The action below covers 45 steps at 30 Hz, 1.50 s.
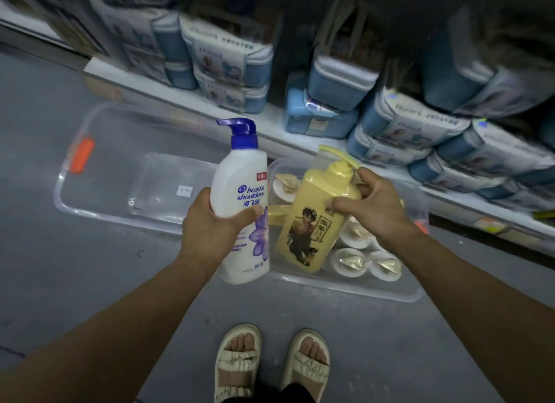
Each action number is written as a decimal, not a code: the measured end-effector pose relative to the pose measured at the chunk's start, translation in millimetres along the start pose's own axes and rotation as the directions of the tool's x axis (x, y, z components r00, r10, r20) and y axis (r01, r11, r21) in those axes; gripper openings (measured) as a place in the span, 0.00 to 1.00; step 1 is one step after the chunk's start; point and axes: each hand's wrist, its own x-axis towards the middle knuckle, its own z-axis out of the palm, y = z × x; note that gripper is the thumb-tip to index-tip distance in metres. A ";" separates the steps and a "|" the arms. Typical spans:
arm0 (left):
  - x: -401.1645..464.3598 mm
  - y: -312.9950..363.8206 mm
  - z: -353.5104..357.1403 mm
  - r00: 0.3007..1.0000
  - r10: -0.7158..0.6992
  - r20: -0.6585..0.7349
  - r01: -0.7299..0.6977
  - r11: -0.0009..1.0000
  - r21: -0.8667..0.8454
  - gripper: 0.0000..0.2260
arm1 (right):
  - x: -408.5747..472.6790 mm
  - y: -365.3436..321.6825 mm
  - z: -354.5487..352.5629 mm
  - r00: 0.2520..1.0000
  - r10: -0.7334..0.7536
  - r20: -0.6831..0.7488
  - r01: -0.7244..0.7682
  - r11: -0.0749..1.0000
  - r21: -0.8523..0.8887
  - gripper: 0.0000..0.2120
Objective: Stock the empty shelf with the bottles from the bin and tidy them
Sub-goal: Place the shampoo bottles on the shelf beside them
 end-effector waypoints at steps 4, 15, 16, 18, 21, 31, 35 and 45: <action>-20.4 57.2 -14.3 0.999 0.050 0.021 -0.049 0.999 -0.011 0.22 | -21.2 -57.1 -35.0 0.999 -0.030 -0.028 0.030 0.999 0.018 0.18; -95.5 228.0 -83.6 0.966 0.247 0.077 -0.245 0.969 -0.036 0.21 | -110.8 -235.6 -114.2 0.978 -0.198 -0.062 0.188 0.971 -0.148 0.22; -103.1 243.7 -92.9 0.959 0.271 0.081 -0.269 0.962 -0.035 0.22 | -120.3 -253.4 -120.1 0.975 -0.213 -0.060 0.201 0.967 -0.157 0.22; -118.2 275.0 -111.3 0.942 0.328 0.071 -0.326 0.945 -0.029 0.21 | -140.4 -288.6 -129.5 0.967 -0.244 -0.069 0.229 0.957 -0.177 0.24; -142.8 320.2 -137.1 0.910 0.410 0.055 -0.409 0.912 -0.030 0.19 | -169.3 -334.9 -142.2 0.951 -0.288 -0.111 0.265 0.946 -0.185 0.28; -215.6 446.6 -204.1 0.794 0.605 0.060 -0.600 0.796 -0.081 0.19 | -254.7 -461.1 -176.3 0.897 -0.407 -0.175 0.362 0.901 -0.239 0.17; -239.7 493.1 -223.5 0.727 0.684 0.068 -0.679 0.730 -0.082 0.19 | -280.9 -501.2 -189.5 0.855 -0.471 -0.216 0.419 0.874 -0.247 0.22; -280.3 599.9 -243.1 0.629 0.775 0.062 -0.766 0.631 -0.126 0.25 | -312.9 -579.9 -235.4 0.767 -0.549 -0.331 0.503 0.836 -0.221 0.14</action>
